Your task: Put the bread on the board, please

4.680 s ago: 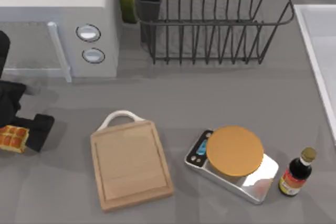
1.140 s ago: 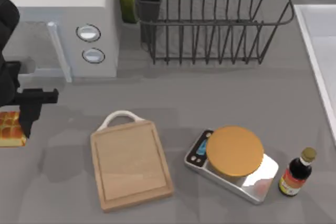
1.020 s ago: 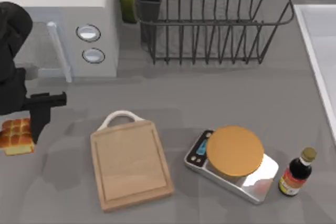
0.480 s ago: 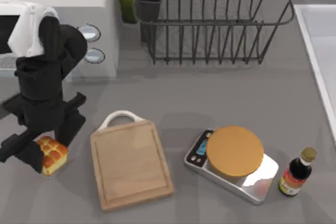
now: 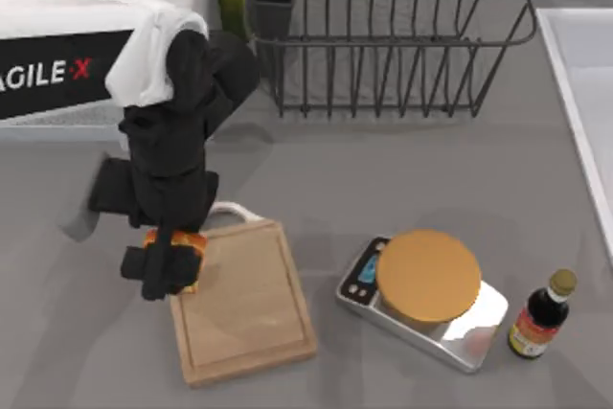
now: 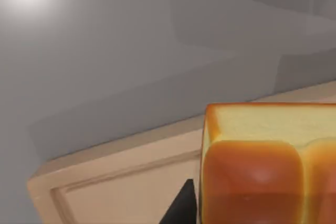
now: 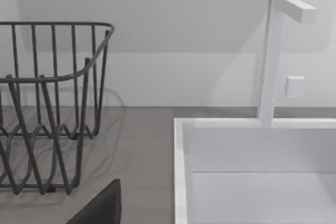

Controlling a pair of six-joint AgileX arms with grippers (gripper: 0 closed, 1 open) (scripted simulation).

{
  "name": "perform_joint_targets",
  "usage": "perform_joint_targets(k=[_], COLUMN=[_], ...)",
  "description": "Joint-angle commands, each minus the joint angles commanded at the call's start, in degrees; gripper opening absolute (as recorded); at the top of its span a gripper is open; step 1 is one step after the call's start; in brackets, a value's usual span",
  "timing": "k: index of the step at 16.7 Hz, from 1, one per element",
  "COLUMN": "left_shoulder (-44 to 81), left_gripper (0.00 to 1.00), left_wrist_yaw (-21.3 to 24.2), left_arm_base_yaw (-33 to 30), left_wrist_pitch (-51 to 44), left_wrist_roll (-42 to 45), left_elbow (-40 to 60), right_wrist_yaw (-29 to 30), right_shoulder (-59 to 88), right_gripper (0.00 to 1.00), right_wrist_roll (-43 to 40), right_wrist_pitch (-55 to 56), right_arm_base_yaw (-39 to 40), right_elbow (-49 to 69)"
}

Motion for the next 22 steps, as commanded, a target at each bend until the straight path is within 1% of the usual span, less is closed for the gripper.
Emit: perform_joint_targets(k=[3,6,13,22], left_shoulder=[-0.8,-1.7,-1.4,0.2], left_gripper=[0.0,0.0,0.0,0.0], left_wrist_yaw=[1.1,1.7,1.7,1.7], left_arm_base_yaw=[-3.5,-5.2,-4.9,-5.0], left_wrist_pitch=[1.6,2.3,2.6,7.8], left_wrist_roll=[-7.4,-10.4,-10.3,-10.2], left_elbow=[2.7,4.0,3.6,0.2], right_wrist_yaw=[0.0,0.0,0.0,0.0], right_shoulder=[0.0,0.0,0.0,0.0], right_gripper=[1.0,1.0,1.0,1.0], right_wrist_roll=[0.0,0.0,0.0,0.0], right_wrist_pitch=[0.0,0.0,0.0,0.0], right_arm_base_yaw=[0.0,0.0,0.0,0.0], right_elbow=[0.0,0.0,0.0,0.0])
